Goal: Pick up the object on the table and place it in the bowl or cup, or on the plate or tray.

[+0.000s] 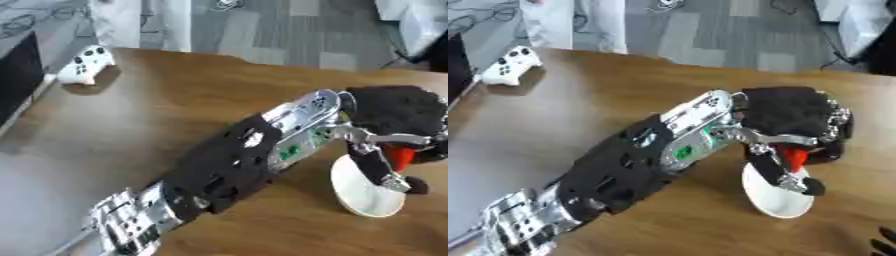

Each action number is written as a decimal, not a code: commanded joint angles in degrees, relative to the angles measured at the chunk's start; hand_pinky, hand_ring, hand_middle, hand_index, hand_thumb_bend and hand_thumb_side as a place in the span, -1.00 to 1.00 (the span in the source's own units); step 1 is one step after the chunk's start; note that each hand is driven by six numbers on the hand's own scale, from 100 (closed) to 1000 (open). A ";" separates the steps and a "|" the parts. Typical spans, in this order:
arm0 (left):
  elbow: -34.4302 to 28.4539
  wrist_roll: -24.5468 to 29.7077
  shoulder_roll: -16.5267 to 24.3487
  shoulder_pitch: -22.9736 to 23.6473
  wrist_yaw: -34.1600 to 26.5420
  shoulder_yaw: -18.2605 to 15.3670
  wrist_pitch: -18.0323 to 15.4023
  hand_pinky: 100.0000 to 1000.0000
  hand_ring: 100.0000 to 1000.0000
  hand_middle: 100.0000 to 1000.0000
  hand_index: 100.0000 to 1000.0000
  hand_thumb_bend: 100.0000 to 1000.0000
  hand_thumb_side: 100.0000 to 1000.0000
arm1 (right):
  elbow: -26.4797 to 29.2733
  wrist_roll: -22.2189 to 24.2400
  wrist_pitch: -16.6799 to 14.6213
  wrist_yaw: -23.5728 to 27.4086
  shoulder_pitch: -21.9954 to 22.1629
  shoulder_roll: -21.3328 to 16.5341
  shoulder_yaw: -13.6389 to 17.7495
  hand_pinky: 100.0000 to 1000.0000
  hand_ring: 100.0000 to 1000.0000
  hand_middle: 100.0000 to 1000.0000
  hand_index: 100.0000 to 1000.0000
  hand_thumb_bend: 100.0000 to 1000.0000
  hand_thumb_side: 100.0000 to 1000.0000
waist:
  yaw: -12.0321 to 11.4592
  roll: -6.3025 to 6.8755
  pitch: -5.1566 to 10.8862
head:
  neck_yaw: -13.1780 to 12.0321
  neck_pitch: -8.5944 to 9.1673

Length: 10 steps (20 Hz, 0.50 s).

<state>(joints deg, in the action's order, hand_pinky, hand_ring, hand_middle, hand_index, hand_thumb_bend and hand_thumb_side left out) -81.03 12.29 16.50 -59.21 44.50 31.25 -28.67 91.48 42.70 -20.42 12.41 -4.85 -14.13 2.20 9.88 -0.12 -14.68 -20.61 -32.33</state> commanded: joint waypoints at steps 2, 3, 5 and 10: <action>0.36 -0.24 -0.23 -1.45 0.92 -0.68 -0.52 -1.00 -1.00 -1.00 -0.70 -0.49 -0.86 | 1.28 2.26 -1.75 0.33 -0.76 -0.53 0.00 0.88 0.90 1.00 1.00 -1.00 -0.03 | 0.43 0.06 0.42 | 0.39 1.25; 0.61 -0.37 -0.17 -1.45 1.20 -0.73 -0.67 -1.00 -1.00 -1.00 -0.70 -0.49 -0.86 | 1.48 2.31 -1.67 0.44 -0.81 -0.52 -0.03 0.88 0.90 1.00 1.00 -1.00 -0.04 | 0.55 0.13 0.24 | 0.47 1.36; 1.08 -0.66 -0.11 -1.47 1.74 -0.82 -0.99 -1.00 -1.00 -1.00 -0.69 -0.49 -0.86 | 1.86 2.42 -1.46 0.62 -0.88 -0.50 -0.08 0.88 0.90 1.00 1.00 -1.00 -0.04 | 0.70 0.22 -0.04 | 0.57 1.52; 2.52 -1.57 -0.31 -1.54 3.22 -1.15 -1.73 -1.00 -1.00 -1.00 -0.60 -0.49 -0.85 | 2.59 2.75 -0.95 0.87 -1.07 -0.46 -0.21 0.88 0.90 1.00 1.00 -1.00 -0.04 | 0.81 0.35 -0.64 | 0.72 1.71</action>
<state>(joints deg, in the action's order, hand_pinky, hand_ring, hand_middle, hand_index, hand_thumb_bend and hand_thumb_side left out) -78.22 10.99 16.49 -59.27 47.17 30.89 -30.11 92.93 43.45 -19.67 12.93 -5.37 -14.13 1.88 10.52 0.36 -16.15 -20.56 -31.37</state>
